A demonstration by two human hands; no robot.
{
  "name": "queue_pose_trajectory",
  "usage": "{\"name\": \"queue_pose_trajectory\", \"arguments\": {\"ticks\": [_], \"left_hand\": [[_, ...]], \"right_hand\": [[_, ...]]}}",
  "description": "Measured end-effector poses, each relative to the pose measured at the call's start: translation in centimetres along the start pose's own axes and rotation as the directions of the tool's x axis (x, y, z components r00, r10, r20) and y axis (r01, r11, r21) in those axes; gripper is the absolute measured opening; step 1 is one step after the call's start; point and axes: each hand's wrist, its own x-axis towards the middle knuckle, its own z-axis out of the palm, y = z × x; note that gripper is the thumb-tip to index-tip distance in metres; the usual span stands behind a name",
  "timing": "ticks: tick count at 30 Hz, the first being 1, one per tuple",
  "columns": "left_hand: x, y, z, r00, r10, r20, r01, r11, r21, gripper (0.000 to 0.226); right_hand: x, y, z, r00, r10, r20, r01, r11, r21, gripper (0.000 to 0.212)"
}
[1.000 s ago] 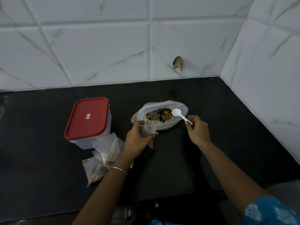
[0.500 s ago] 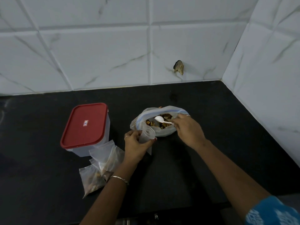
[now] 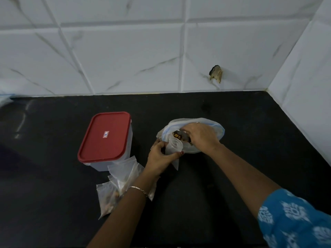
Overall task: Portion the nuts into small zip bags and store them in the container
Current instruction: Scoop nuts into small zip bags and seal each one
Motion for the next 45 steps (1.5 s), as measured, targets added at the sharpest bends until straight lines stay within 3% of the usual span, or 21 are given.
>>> {"name": "queue_pose_trajectory", "arguments": {"ticks": [2,5,8,10,14,17,19,23,25,28,31,34,36,39,45], "left_hand": [[0.0,-0.1,-0.2,1.0,-0.006,0.019,0.007,1.0,-0.026,0.05],[0.0,-0.1,-0.1,0.999,-0.024,0.032,0.027,0.997,-0.071,0.064],[0.0,-0.3,-0.3,0.998,-0.031,0.059,0.037,0.994,-0.105,0.05],[-0.2,-0.3,-0.3,0.997,-0.029,0.074,0.038,0.992,-0.122,0.047],[-1.2,0.4,0.4,0.998,-0.034,0.052,0.042,0.986,-0.162,0.049],[-1.6,0.4,0.6,0.998,-0.014,0.064,0.025,0.983,-0.18,0.051],[-1.5,0.4,0.6,0.996,-0.029,0.084,0.044,0.983,-0.18,0.044],[-1.3,0.6,0.6,0.995,-0.043,0.09,0.059,0.983,-0.176,0.061],[-1.3,0.6,0.7,0.993,-0.06,0.098,0.077,0.982,-0.171,0.059],[-1.5,0.5,0.9,0.993,-0.071,0.091,0.087,0.978,-0.187,0.052],[-1.6,0.6,0.9,0.994,-0.07,0.081,0.084,0.98,-0.182,0.046],[-1.6,0.6,0.8,0.994,-0.077,0.074,0.089,0.981,-0.17,0.045],[-1.5,0.7,0.7,0.995,-0.074,0.068,0.085,0.981,-0.173,0.047],[-1.4,0.7,0.6,0.996,-0.067,0.063,0.078,0.979,-0.187,0.049],[-1.4,0.5,0.8,0.995,-0.075,0.072,0.086,0.98,-0.179,0.05]], "right_hand": [[-1.0,1.2,1.1,0.981,-0.107,-0.16,0.117,0.992,0.054,0.032],[-0.8,2.3,0.7,0.978,-0.158,-0.135,0.174,0.977,0.124,0.033],[-1.3,3.3,-0.9,0.958,-0.223,-0.181,0.251,0.956,0.152,0.033],[-1.5,3.7,-1.4,0.944,-0.249,-0.217,0.271,0.96,0.076,0.032],[-0.7,1.3,-0.9,0.978,-0.204,-0.052,0.192,0.966,-0.171,0.038],[-0.7,-0.2,0.6,0.961,-0.268,-0.073,0.236,0.926,-0.294,0.039],[-0.8,-0.2,0.9,0.971,-0.231,-0.068,0.208,0.947,-0.243,0.04],[-0.4,0.7,1.0,0.978,-0.2,-0.064,0.199,0.98,-0.033,0.034],[-0.5,1.6,0.4,0.985,-0.172,-0.029,0.173,0.984,0.036,0.034],[-0.9,2.7,-0.9,0.952,-0.266,-0.149,0.287,0.948,0.137,0.03],[-1.3,3.1,-1.9,0.939,-0.298,-0.173,0.311,0.949,0.053,0.031],[-1.1,1.6,-1.0,0.956,-0.276,-0.095,0.261,0.954,-0.148,0.036],[-1.0,0.7,0.2,0.939,-0.314,-0.143,0.287,0.94,-0.183,0.031],[-1.0,0.5,1.2,0.938,-0.275,-0.209,0.259,0.96,-0.103,0.029],[-0.8,2.8,1.2,0.966,-0.234,-0.111,0.249,0.957,0.148,0.03]]}}
